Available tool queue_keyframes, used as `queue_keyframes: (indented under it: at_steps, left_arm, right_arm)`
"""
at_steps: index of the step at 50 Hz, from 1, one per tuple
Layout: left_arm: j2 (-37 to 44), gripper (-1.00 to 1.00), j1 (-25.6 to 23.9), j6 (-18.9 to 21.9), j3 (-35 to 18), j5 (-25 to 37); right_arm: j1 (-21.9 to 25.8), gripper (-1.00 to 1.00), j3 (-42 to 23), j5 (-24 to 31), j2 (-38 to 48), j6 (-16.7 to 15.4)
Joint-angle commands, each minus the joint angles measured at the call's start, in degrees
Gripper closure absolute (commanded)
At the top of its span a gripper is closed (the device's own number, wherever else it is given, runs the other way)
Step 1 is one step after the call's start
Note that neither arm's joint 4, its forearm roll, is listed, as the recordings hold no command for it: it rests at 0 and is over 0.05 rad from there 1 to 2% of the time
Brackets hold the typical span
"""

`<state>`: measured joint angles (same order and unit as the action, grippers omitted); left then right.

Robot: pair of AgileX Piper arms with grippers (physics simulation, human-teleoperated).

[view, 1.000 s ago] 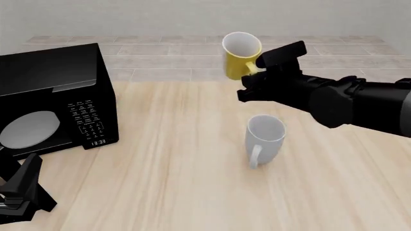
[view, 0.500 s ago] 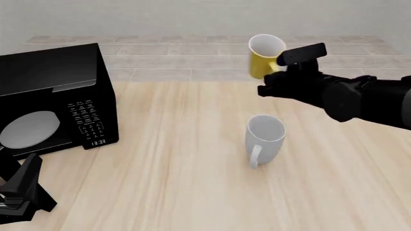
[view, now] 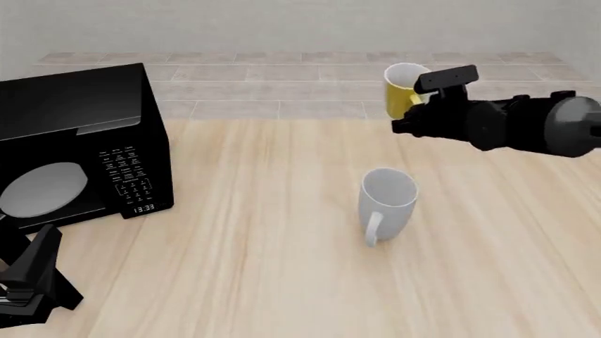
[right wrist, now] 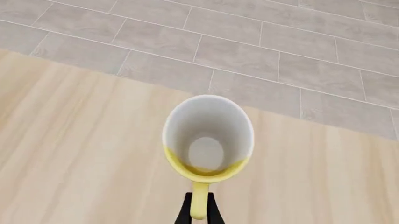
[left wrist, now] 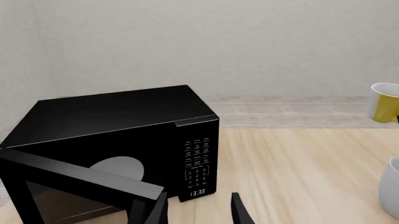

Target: Put the yellow and white mug to the front of the white mug.

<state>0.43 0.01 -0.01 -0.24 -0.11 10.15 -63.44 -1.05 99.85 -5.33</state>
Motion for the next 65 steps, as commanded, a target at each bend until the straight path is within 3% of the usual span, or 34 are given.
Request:
queue_keyframes:
  at_steps: [1,28,65]
  left_arm:
    - [-0.01,-1.00,0.01,-0.01,0.00,0.00]
    - [0.00,-1.00,0.00,0.00,0.00,0.00]
    - [0.00,-1.00,0.01,0.00,0.00,0.00]
  right_arm:
    - [-1.47,1.00,-5.27,2.09,5.85,-0.68]
    - [1.21,1.00,-3.10,-2.54,10.95,2.39]
    - [0.62,1.00,-2.83,-5.02,16.17,3.36]
